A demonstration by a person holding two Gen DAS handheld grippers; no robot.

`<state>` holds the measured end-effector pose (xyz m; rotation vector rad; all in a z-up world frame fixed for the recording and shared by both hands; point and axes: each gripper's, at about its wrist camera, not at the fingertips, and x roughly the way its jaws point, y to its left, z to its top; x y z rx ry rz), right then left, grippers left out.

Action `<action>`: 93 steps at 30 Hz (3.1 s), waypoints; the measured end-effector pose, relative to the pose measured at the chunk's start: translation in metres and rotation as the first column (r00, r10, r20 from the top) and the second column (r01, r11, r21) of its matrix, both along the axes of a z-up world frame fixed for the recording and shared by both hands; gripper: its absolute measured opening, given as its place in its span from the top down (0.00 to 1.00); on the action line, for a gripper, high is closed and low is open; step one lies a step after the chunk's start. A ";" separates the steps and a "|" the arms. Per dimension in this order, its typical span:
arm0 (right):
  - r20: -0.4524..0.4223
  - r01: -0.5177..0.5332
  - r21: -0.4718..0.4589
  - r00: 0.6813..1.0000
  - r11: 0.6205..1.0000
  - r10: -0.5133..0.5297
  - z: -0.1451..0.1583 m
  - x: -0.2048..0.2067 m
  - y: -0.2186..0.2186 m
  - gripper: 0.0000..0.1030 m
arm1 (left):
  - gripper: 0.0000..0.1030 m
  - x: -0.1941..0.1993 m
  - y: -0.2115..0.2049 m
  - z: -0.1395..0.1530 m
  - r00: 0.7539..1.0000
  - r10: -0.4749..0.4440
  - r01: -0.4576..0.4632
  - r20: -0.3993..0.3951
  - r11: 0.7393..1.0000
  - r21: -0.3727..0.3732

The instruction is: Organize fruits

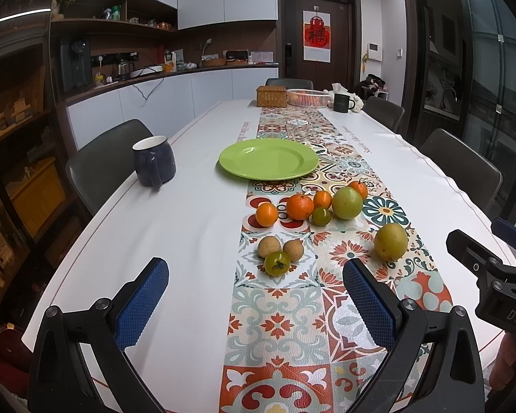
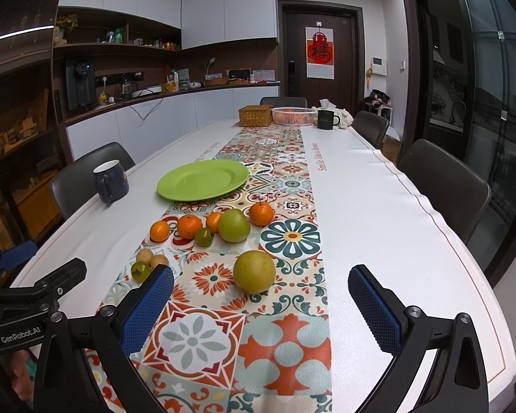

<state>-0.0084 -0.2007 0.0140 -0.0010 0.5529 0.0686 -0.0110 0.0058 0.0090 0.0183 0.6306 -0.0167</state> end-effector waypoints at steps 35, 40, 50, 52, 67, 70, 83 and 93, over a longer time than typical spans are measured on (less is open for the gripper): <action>-0.290 -0.111 0.041 0.950 0.993 0.119 -0.073 0.095 0.011 0.29 | 0.37 0.085 -0.010 -0.072 0.967 -0.075 0.071 -0.242 0.997 -0.024; -0.310 -0.111 0.040 0.943 0.993 0.118 -0.079 0.102 0.010 0.35 | 0.47 0.093 -0.014 -0.079 0.961 -0.100 0.098 -0.259 0.995 -0.021; -0.303 -0.126 0.039 0.944 0.991 0.132 -0.083 0.116 0.010 0.48 | 0.64 0.106 -0.017 -0.086 0.955 -0.113 0.116 -0.274 0.993 -0.006; -0.306 -0.127 0.037 0.943 0.991 0.132 -0.083 0.118 0.010 0.50 | 0.71 0.107 -0.017 -0.087 0.953 -0.120 0.121 -0.278 0.993 -0.013; -0.288 -0.163 0.056 0.942 0.985 0.172 -0.076 0.113 0.013 0.51 | 0.71 0.099 -0.016 -0.070 0.962 -0.141 0.138 -0.234 0.990 -0.031; -0.260 -0.187 0.059 0.945 0.981 0.196 -0.068 0.112 0.016 0.51 | 0.71 0.098 -0.014 -0.062 0.965 -0.152 0.146 -0.215 0.988 -0.047; -0.135 -0.293 0.101 0.943 0.951 0.305 -0.018 0.150 0.036 0.51 | 0.71 0.134 -0.006 -0.012 0.980 -0.175 0.174 -0.090 0.985 -0.016; -0.081 -0.343 0.085 0.933 0.935 0.350 0.012 0.214 0.059 0.51 | 0.71 0.195 0.007 0.010 0.980 -0.189 0.189 -0.057 0.982 -0.004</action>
